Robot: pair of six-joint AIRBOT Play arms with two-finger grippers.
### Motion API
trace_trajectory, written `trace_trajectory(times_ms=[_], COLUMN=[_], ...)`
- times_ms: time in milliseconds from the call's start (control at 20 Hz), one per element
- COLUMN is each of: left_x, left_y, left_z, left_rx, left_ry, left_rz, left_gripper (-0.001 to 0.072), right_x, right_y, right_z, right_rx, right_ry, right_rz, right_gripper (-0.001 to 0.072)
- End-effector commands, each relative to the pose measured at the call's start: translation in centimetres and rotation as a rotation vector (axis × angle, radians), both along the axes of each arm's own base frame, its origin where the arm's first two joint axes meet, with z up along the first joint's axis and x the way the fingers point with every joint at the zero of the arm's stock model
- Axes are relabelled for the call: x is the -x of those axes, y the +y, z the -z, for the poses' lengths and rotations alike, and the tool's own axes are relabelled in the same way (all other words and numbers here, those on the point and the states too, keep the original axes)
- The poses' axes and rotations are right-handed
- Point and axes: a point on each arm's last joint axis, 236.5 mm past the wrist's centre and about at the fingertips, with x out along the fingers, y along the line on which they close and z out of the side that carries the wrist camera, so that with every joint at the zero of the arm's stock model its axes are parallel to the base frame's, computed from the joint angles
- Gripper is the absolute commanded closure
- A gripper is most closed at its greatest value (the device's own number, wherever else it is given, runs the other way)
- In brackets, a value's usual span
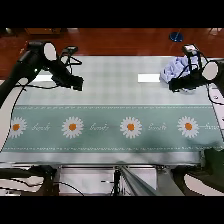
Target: Fold the shirts.
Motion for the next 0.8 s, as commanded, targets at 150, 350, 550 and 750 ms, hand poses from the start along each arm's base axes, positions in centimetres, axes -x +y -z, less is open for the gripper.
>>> trace_trajectory(times_ms=[150,350,550,750], left_x=[-4.1,-5.4,-5.0,-4.5], left_y=[3.4,4.3,4.4,4.5], left_z=[-3.0,-6.8,-9.3,-10.6], left_rx=[-0.092,-0.076,-0.065,-0.059], left_ry=[-0.183,-0.274,-0.322,-0.342], left_rz=[-0.005,-0.036,-0.038,-0.040], left_gripper=[0.0080,0.0079,0.0080,0.0080], right_x=[-8.6,-10.9,-12.7,-13.6], right_y=[-7.4,-15.1,-16.3,-15.3], right_z=[-10.0,-9.0,-3.0,4.1], right_rx=[0.035,-0.073,-0.177,-0.251], right_ry=[-0.480,-0.489,-0.369,-0.241], right_rz=[0.218,0.434,0.458,0.483], right_gripper=[0.0224,0.0137,0.0137,0.0137])
